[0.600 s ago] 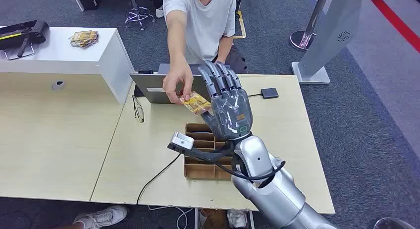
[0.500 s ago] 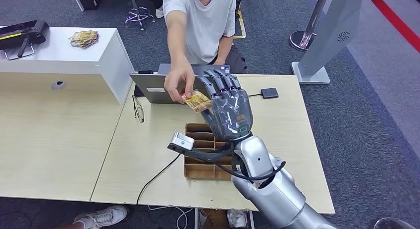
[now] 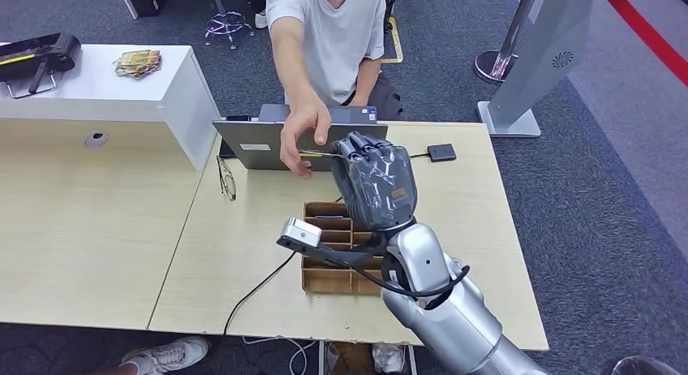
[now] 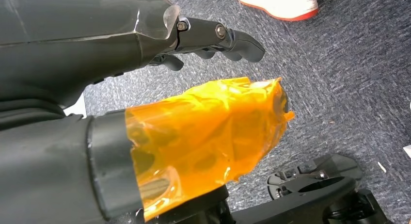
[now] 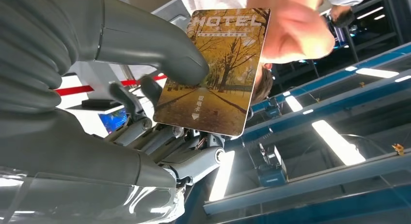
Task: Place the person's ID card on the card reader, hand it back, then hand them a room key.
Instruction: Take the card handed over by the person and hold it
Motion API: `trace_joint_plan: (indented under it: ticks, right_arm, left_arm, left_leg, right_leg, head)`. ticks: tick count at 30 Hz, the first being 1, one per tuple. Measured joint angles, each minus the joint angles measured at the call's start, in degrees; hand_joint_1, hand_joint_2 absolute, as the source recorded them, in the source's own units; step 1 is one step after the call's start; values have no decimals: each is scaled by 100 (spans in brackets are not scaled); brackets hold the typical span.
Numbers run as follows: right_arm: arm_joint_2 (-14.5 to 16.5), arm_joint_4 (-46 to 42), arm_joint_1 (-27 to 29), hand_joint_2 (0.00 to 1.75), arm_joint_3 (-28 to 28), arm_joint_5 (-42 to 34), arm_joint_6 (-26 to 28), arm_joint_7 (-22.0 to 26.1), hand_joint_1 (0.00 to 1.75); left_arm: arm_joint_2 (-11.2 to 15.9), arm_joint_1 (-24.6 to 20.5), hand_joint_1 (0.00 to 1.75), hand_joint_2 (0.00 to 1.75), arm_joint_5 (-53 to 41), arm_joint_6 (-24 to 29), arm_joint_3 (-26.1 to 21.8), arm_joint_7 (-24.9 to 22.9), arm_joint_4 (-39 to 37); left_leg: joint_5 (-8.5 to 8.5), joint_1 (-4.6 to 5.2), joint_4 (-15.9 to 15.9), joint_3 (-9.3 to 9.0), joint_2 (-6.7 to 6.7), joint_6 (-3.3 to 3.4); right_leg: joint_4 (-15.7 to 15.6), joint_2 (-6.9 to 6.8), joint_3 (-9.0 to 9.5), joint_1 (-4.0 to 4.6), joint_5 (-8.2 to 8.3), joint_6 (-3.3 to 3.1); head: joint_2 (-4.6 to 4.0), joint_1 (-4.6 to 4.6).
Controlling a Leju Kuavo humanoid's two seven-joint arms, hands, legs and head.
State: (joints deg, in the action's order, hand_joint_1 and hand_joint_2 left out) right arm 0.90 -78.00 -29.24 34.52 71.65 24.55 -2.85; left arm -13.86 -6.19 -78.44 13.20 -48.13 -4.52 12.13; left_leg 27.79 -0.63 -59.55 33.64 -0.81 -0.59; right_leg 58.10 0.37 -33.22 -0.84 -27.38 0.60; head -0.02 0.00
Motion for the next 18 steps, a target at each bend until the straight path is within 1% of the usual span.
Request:
trace_joint_plan:
  ticks: [6, 9, 18]
  right_arm:
    - [0, -120, 71, 175, -28, -131, 63, 81, 175]
    - [0, -242, 144, 175, -43, -503, 24, 271, 175]
    - [-5, -711, 395, 175, -39, -1677, -391, 786, 175]
  left_arm:
    - [0, 3, 0, 0, 33, 3, 0, 2, 0]
    - [2, 7, 0, 0, 75, 17, 0, 16, 0]
    - [3, 38, 0, 0, 209, 84, -1, 104, 0]
  left_leg:
    - [0, 0, 0, 0, 0, 0]
    - [0, 0, 0, 0, 0, 0]
    - [0, 0, 0, 0, 0, 0]
  right_leg:
    - [0, 0, 0, 0, 0, 0]
    - [0, 0, 0, 0, 0, 0]
    - [0, 0, 0, 0, 0, 0]
  head:
    - [0, 0]
    - [0, 0]
    - [0, 0]
